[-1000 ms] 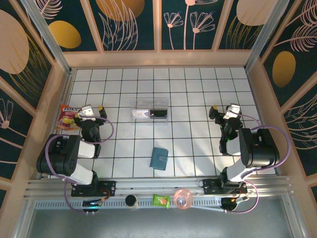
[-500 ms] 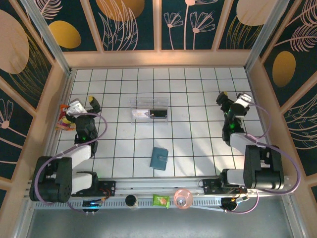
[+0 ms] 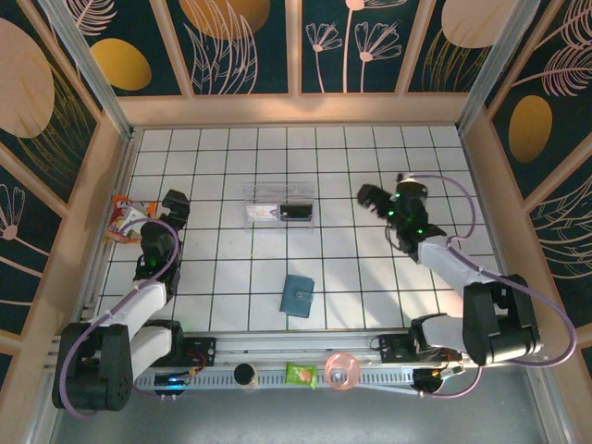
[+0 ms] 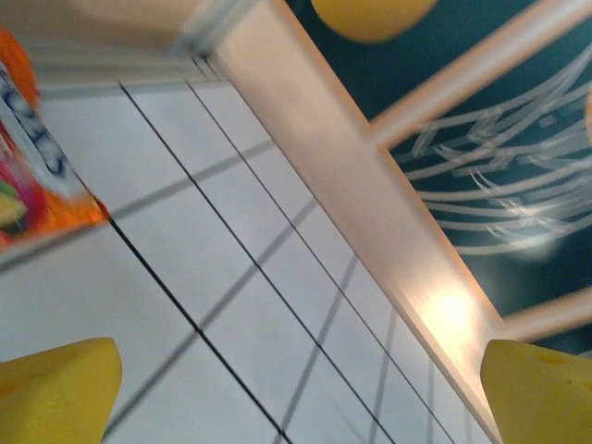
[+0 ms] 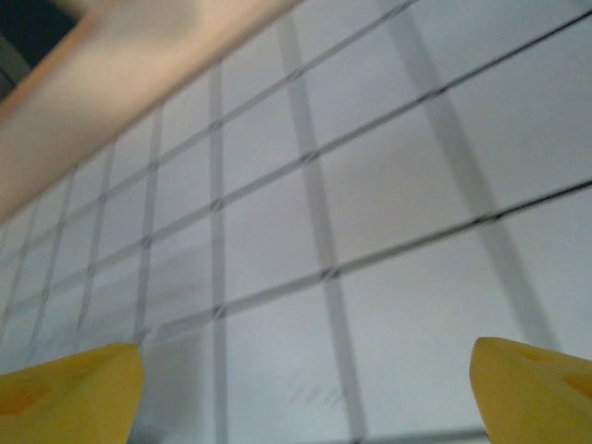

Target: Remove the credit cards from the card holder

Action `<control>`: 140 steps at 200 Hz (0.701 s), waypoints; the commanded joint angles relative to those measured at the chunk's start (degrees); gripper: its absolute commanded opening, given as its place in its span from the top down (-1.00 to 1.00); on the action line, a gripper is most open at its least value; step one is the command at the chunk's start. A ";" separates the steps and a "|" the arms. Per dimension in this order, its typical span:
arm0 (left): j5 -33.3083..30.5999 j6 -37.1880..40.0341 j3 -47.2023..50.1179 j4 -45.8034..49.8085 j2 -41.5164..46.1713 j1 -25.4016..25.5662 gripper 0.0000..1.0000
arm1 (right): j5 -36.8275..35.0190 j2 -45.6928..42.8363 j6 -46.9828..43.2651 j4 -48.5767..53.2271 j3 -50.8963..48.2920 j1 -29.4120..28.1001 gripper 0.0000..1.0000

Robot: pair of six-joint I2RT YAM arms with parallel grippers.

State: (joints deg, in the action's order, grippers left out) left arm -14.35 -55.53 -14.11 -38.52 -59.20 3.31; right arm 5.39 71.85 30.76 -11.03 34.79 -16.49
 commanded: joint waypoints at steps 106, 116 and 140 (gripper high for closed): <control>15.48 5.21 -7.47 12.01 -13.38 8.98 0.15 | 12.04 3.78 5.43 15.50 0.43 -19.39 -0.38; 13.63 6.87 -10.79 13.85 -17.87 9.42 0.24 | 11.52 3.36 5.53 16.03 0.59 -19.45 -0.38; 13.77 8.39 -16.70 16.31 -27.37 9.74 0.40 | 10.05 1.40 5.10 18.23 1.07 -19.45 -0.37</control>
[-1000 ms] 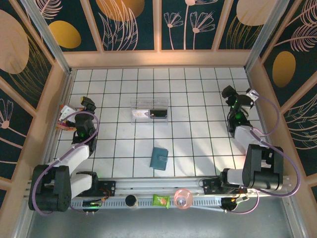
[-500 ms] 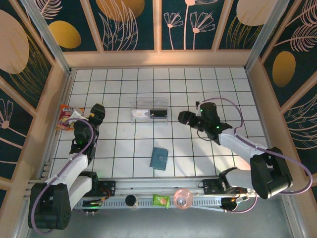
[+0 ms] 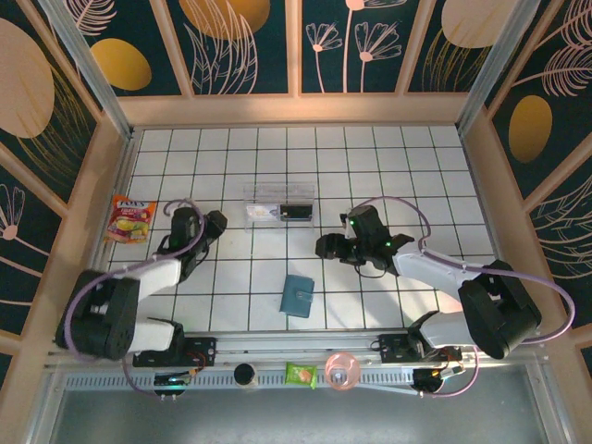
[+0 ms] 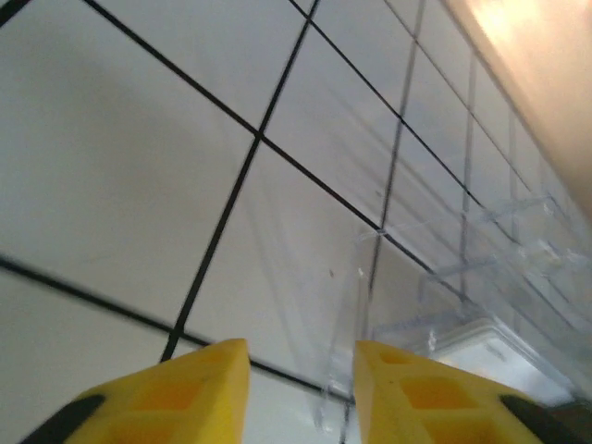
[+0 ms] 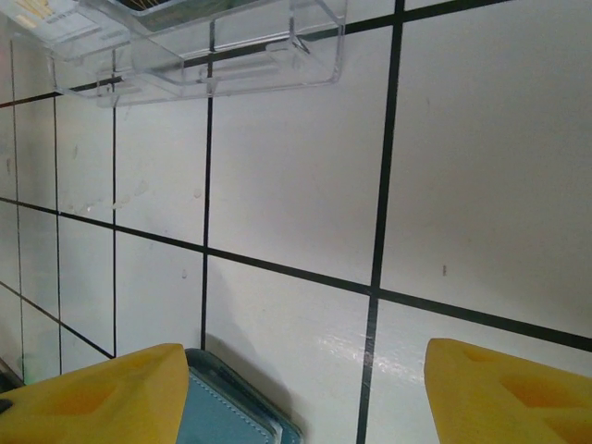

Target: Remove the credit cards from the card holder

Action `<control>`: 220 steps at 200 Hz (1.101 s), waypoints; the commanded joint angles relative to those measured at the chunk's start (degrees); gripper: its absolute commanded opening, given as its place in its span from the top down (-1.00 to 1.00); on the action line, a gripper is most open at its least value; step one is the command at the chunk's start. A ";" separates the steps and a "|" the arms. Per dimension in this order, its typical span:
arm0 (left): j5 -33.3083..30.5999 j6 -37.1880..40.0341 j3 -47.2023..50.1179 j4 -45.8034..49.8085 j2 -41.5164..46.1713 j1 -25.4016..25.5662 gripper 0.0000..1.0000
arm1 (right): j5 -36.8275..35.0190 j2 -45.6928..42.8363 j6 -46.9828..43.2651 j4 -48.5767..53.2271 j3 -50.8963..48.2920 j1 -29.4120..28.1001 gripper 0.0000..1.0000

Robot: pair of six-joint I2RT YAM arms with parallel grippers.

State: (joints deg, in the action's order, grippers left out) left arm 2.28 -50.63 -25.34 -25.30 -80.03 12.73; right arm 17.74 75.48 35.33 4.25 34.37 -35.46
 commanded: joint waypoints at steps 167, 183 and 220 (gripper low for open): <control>0.99 1.99 -12.52 -2.95 -17.79 11.80 0.50 | 1.21 -6.97 1.34 2.53 -3.24 0.66 -0.30; 0.97 0.94 -11.50 -2.49 -16.66 12.66 0.50 | 2.87 -6.33 2.27 2.16 -3.51 0.61 -0.28; -2.19 -0.04 -6.80 1.24 -8.37 12.66 0.32 | 7.22 -5.63 5.09 1.37 -4.59 -0.12 -0.14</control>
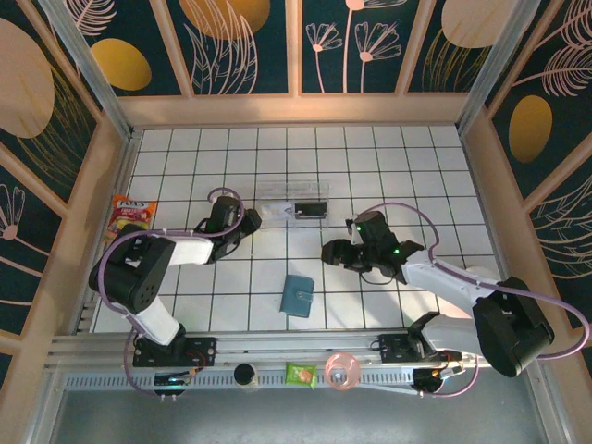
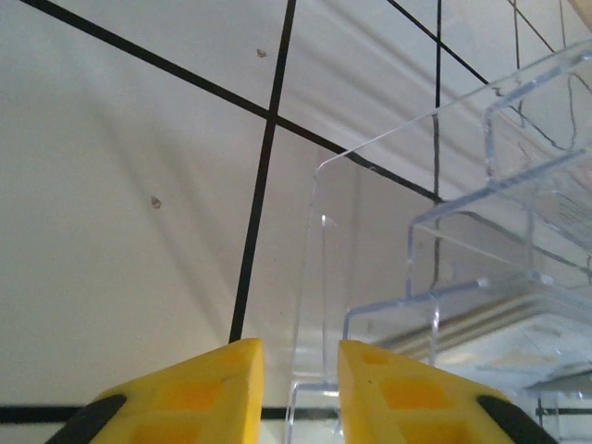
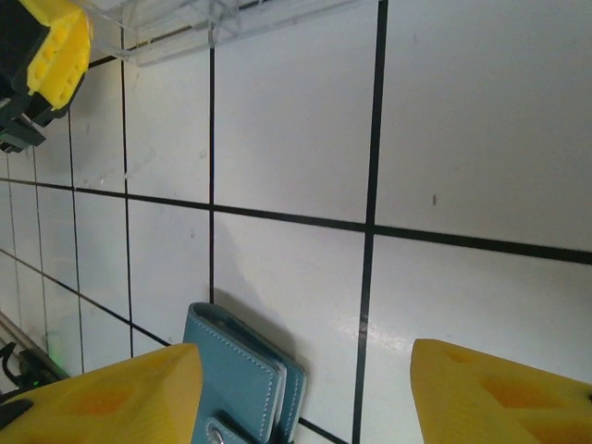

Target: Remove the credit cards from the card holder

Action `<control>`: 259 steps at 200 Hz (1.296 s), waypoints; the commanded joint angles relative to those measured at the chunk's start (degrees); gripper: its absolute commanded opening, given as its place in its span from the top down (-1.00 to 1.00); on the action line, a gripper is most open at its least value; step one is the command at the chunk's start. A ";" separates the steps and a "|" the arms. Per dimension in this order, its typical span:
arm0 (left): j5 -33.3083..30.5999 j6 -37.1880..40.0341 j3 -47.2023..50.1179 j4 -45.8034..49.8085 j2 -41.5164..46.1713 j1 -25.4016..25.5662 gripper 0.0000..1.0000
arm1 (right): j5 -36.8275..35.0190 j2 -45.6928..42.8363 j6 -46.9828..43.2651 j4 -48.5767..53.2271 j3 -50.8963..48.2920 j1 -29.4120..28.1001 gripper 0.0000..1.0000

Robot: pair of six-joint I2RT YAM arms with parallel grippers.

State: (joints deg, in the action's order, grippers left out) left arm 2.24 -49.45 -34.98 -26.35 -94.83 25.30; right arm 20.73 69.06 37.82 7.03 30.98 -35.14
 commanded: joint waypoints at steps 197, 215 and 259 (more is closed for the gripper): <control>0.19 2.83 15.29 8.33 35.54 0.06 -0.30 | -0.33 22.81 8.55 5.92 10.46 -16.52 0.21; 1.62 3.13 14.01 11.19 34.94 0.08 -0.30 | -0.35 24.48 7.53 6.13 11.33 -16.81 0.41; 7.79 2.59 15.03 8.08 34.01 0.10 -0.32 | -1.14 22.56 1.86 2.72 12.02 -16.65 0.98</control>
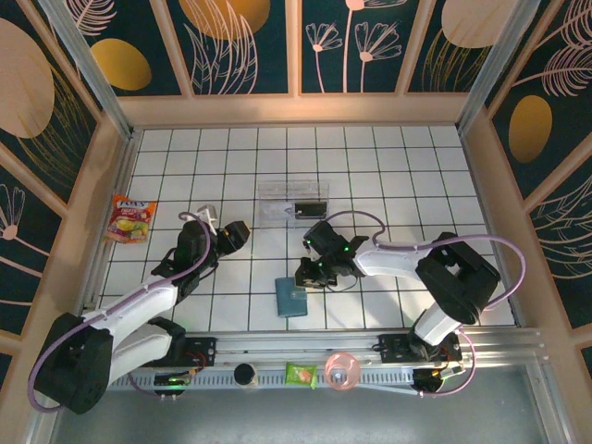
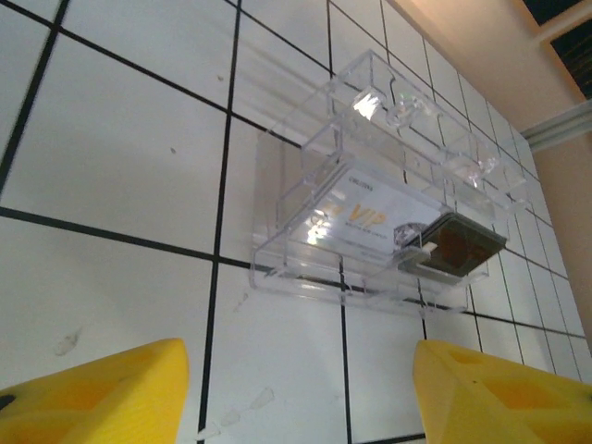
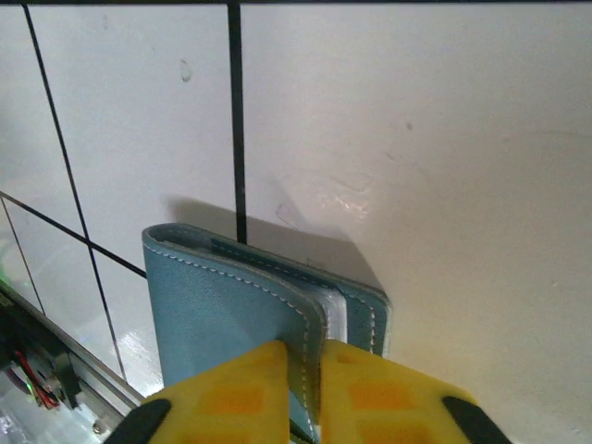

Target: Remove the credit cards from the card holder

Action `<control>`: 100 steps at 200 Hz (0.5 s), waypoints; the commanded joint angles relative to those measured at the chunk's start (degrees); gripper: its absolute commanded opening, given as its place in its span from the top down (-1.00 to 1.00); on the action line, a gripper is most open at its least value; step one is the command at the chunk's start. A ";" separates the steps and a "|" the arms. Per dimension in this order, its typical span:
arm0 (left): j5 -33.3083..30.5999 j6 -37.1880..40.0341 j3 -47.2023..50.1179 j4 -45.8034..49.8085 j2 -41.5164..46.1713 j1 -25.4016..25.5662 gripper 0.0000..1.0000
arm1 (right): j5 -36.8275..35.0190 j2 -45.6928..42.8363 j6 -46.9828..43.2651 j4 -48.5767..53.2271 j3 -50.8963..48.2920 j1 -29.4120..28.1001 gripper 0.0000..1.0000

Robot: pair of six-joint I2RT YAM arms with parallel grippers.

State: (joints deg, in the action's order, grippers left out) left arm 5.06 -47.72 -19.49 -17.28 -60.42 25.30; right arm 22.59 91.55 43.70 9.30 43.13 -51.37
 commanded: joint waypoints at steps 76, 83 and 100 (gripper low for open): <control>21.42 1.99 0.15 -17.26 -1.73 0.17 -0.98 | 7.91 -10.75 -16.46 -10.50 0.55 11.63 1.00; 22.81 1.48 0.76 -20.37 -1.63 0.16 -0.98 | 9.59 -11.77 -17.59 -10.62 1.01 12.89 1.00; 24.25 -0.52 2.08 -27.87 -1.47 0.10 -0.98 | 13.71 -13.71 -20.28 -10.45 2.78 14.85 1.00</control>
State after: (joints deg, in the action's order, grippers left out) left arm 23.09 -46.50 -19.07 -31.09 -62.19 25.30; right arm 28.10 81.45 29.45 1.76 43.13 -38.70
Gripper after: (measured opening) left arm 0.988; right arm 0.045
